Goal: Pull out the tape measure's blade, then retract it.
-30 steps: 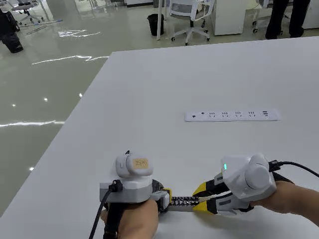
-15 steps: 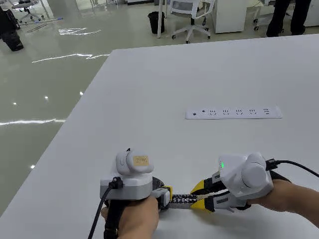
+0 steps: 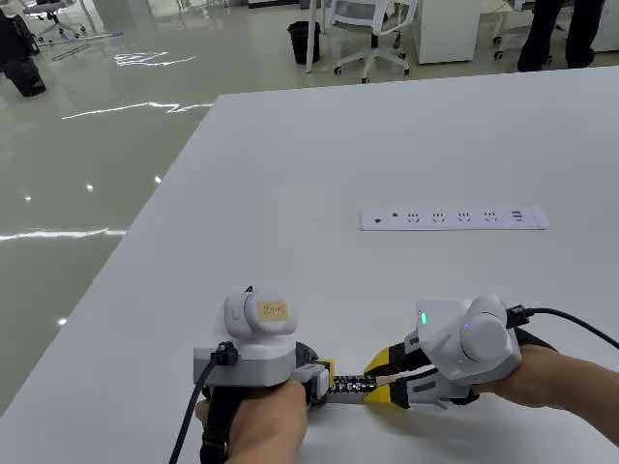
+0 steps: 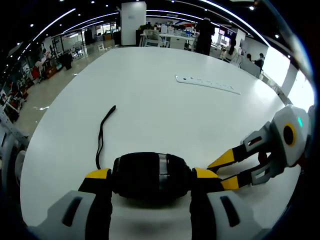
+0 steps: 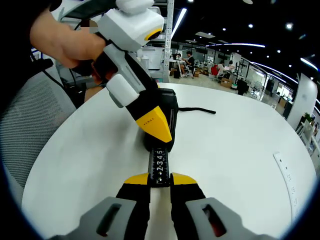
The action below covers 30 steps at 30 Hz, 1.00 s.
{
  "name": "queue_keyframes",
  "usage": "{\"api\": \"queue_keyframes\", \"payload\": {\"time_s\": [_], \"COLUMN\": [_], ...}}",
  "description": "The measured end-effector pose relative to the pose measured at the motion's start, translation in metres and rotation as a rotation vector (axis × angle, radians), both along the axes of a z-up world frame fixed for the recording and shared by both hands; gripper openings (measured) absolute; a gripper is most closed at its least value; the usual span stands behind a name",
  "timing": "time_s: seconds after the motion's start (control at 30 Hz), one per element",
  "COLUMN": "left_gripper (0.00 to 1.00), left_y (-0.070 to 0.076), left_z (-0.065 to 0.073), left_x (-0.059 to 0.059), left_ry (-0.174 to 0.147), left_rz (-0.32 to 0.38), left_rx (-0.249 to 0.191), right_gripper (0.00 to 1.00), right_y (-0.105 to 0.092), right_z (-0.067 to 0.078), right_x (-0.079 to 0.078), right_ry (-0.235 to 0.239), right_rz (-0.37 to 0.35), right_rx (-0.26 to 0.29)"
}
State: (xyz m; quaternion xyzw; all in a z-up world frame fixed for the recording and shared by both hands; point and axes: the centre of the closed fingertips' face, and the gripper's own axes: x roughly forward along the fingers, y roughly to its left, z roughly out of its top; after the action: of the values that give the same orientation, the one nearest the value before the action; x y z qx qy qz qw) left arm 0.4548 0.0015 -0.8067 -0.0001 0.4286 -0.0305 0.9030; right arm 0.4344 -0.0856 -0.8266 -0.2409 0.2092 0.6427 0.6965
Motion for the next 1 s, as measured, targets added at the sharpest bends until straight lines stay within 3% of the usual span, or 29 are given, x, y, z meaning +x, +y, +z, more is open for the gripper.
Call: {"api": "queue_keyframes", "payload": {"time_s": [1.0], "left_gripper": [0.59], "left_y": [0.001], "left_z": [0.000], "left_x": [0.000], "left_ry": [0.002], "left_rz": [0.001], "left_rx": [-0.011], "right_gripper": [0.14], "right_y": [0.011], "right_z": [-0.003], "right_x": [0.001], "right_ry": [-0.013], "right_rz": [0.023], "right_rx": [-0.024]}}
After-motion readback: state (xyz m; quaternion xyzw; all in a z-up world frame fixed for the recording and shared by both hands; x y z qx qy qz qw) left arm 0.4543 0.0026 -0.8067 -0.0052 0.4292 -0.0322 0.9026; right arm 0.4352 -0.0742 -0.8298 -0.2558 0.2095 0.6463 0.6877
